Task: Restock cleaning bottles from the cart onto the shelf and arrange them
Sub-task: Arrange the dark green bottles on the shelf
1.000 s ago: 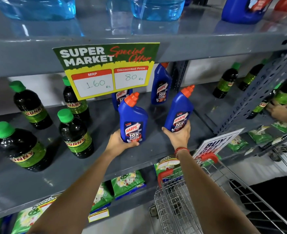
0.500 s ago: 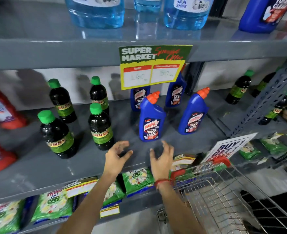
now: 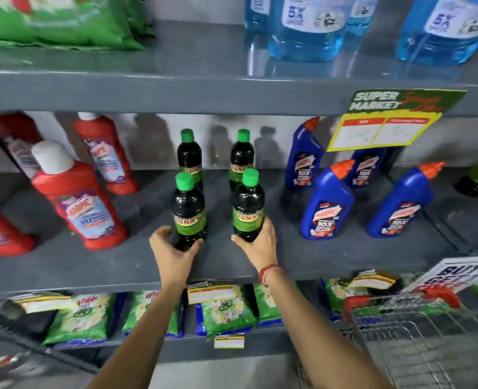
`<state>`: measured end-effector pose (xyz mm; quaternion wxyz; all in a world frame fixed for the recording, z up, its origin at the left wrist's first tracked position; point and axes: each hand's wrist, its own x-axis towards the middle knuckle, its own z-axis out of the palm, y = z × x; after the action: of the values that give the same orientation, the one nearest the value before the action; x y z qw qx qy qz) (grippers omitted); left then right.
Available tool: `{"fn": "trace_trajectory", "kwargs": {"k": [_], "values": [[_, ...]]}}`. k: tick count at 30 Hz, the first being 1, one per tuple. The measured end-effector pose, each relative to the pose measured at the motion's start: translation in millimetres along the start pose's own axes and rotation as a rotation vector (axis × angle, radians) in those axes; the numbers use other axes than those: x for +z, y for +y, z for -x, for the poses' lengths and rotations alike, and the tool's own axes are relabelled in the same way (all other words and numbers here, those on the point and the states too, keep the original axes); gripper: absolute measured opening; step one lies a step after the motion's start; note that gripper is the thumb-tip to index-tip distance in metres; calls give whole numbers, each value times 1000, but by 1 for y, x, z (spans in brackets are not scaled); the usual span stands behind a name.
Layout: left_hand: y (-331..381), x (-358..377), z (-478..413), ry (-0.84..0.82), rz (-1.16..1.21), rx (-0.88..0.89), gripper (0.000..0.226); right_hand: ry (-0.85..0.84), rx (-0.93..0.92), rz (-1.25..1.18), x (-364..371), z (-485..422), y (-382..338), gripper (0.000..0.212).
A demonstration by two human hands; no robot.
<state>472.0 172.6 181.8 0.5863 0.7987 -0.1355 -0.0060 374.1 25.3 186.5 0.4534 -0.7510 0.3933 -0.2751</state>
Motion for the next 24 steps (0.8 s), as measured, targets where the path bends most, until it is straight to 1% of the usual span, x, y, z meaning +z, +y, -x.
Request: {"fn": "trace_trajectory", "kwargs": {"k": [2,4,7,9,19,22,24], "values": [[6,-2,-7,-99,19,-49,80,20,12,15,4,-4,-3,87],[8,-2,-12,-147,-18,-43,77,32,28,25,5,-4,-5,79],[9,-3,-13,-148,-36,-34,70,42,42,37,3,-2,-7,65],[8,-4,-14,-139,-41,-35,70,48,41,41,3,-1,-9,63],[8,-3,-14,-131,-11,-27,69,46,44,49,3,-2,-7,64],[9,-7,-14,-159,-20,-10,69,34,40,51,3,2,-7,76],[6,-17,-12,-184,-26,-7,67,84,32,30,8,10,-8,86]]}}
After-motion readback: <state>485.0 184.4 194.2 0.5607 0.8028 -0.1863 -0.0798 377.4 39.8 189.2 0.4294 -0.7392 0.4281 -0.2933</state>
